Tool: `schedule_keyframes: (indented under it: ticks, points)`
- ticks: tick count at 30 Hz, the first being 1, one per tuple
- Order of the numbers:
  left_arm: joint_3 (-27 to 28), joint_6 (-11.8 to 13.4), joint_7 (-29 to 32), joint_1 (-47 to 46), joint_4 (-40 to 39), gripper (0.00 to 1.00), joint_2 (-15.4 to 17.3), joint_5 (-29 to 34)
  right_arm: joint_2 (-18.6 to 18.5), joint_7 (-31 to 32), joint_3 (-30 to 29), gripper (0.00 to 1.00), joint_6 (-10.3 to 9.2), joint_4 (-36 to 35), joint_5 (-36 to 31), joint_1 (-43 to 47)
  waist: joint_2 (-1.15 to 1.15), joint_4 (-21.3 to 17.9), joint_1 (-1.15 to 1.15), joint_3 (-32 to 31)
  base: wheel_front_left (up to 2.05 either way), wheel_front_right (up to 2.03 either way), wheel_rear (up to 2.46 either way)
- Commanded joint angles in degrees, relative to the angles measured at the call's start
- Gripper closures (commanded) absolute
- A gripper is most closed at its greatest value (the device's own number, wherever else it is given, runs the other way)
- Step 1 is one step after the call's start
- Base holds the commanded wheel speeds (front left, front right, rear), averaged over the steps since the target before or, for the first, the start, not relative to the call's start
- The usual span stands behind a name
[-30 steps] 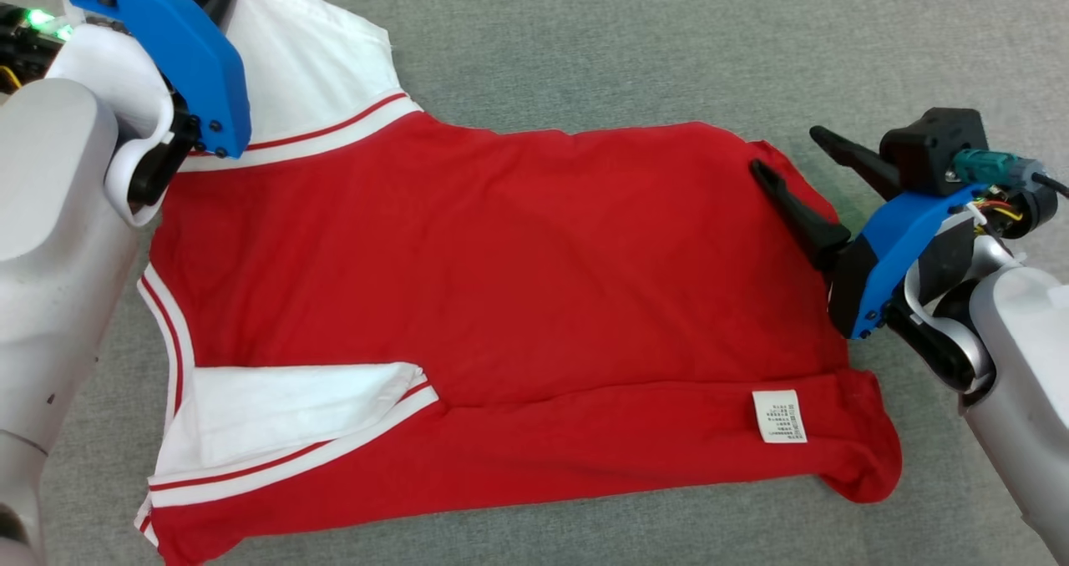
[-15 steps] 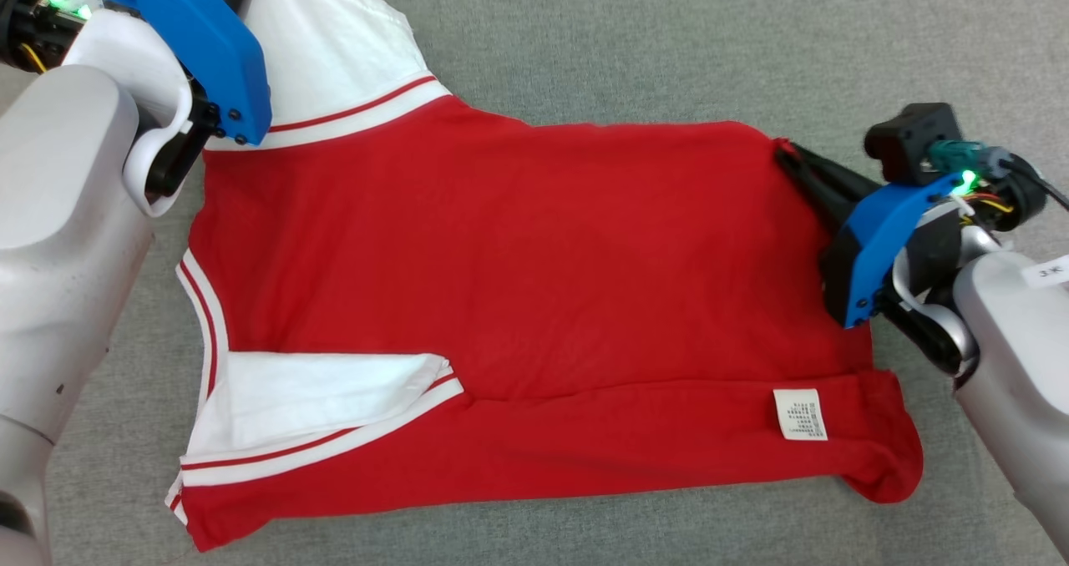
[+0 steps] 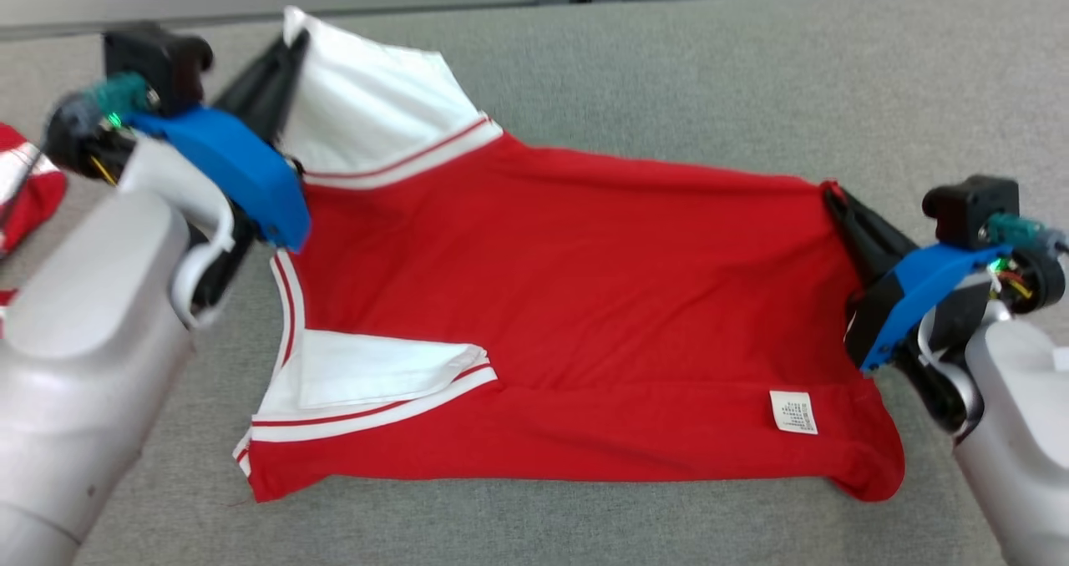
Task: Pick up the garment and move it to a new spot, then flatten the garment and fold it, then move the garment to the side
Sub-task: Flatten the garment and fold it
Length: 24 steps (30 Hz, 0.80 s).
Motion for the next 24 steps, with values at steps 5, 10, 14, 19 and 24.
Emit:
schedule_keyframes:
  ticks: [5, 10, 14, 19, 24]
  points:
    - [-0.86, 3.21, -0.69, 8.74, -10.03, 1.0, 3.3, -0.73, 0.91, -2.04, -0.7, 1.0, 0.0, 0.35, -0.86, 4.72, 0.0, 0.49, 0.0, -3.73, 0.0, 0.0, 0.0]
    - [-0.21, 8.58, -0.72, 17.76, -21.08, 1.0, 7.64, -2.52, 0.9, -4.05, -1.21, 1.0, 0.0, -0.5, -2.53, 8.26, 0.0, 1.1, 0.0, -5.05, 0.0, 0.0, 0.0]
    - [0.08, 12.73, -1.0, 24.88, -28.09, 1.0, 10.34, -4.13, 1.63, -5.02, -1.0, 1.0, 0.0, -0.75, -3.53, 10.86, 0.0, 1.36, 0.0, -5.53, 0.0, 0.0, 0.0]
    - [-0.35, 16.56, -1.6, 30.77, -31.74, 1.0, 12.55, -4.63, 2.76, -6.27, -1.44, 1.0, 0.0, -1.0, -3.76, 13.46, 0.0, 1.68, 0.0, -6.2, 0.0, 0.0, 0.0]
    - [-0.64, 19.2, -2.61, 35.19, -33.2, 1.0, 13.23, -5.31, 4.12, -7.79, -2.32, 1.0, 0.0, -1.89, -4.77, 16.63, 0.0, 1.8, 0.0, -7.12, 0.0, 0.0, 0.0]
